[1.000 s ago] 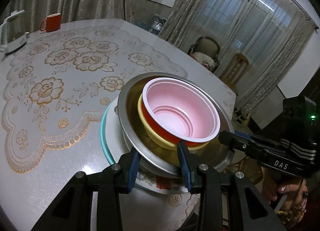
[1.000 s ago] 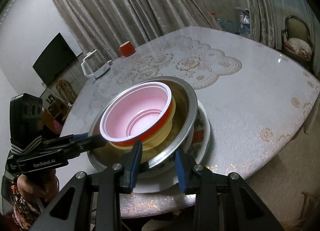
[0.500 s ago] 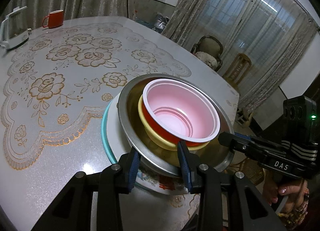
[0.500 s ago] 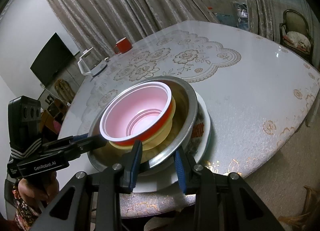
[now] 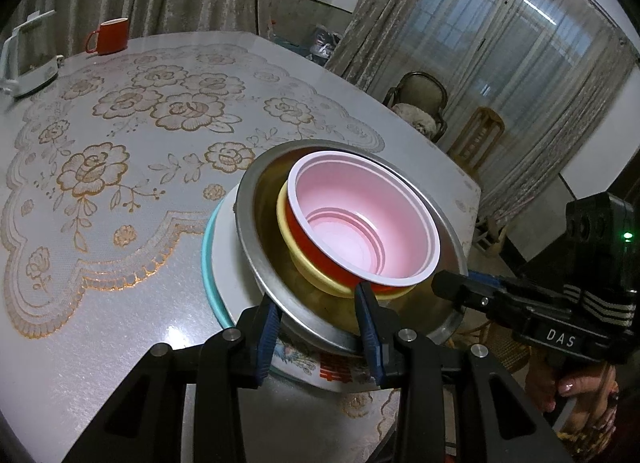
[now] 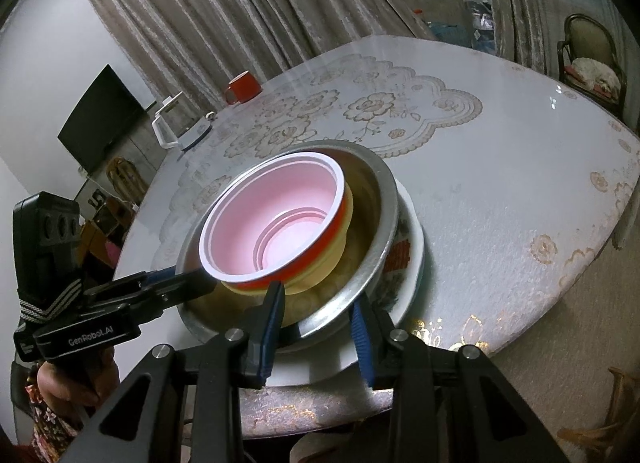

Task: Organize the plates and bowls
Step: 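Lift the steel basin with both grippers and set it onto the plate stack, then open both grippers and draw them back from the stacked dishes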

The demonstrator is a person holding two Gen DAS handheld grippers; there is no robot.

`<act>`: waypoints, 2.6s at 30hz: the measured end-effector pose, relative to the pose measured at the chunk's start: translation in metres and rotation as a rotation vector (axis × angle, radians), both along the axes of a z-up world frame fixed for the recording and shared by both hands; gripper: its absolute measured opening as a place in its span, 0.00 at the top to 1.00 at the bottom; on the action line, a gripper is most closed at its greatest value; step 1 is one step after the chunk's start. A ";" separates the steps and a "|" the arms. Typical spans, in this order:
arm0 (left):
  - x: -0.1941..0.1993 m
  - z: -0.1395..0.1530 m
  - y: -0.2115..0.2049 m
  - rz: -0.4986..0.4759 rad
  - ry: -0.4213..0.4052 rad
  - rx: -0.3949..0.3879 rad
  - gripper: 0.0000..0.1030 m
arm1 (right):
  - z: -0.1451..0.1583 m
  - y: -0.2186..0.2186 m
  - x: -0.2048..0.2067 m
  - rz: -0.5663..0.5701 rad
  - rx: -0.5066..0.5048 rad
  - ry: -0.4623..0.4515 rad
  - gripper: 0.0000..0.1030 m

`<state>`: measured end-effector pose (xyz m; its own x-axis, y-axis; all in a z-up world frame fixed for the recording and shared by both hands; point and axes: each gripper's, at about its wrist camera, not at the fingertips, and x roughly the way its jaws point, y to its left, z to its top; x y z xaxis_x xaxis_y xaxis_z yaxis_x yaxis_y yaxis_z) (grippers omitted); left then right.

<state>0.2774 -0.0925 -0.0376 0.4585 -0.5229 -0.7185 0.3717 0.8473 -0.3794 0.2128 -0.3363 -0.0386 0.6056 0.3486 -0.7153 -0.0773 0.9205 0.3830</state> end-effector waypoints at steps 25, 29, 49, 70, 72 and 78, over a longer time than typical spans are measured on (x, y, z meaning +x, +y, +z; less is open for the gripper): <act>-0.021 0.004 0.005 0.013 0.001 -0.017 0.63 | 0.001 -0.008 -0.014 -0.014 0.016 -0.010 0.72; -0.033 0.009 0.005 0.041 -0.032 0.049 0.46 | 0.005 -0.003 -0.019 -0.036 -0.047 -0.040 0.64; -0.097 -0.006 0.014 0.125 -0.021 0.114 0.01 | 0.009 0.032 -0.096 -0.095 -0.241 -0.185 0.56; -0.146 0.014 0.025 0.250 -0.155 0.212 0.00 | 0.015 0.067 -0.141 -0.073 -0.263 -0.225 0.54; -0.148 0.015 0.019 0.267 -0.176 0.294 0.00 | 0.014 0.065 -0.140 -0.080 -0.263 -0.217 0.54; -0.152 0.019 0.013 0.253 -0.220 0.320 0.00 | 0.012 0.065 -0.140 -0.076 -0.257 -0.202 0.54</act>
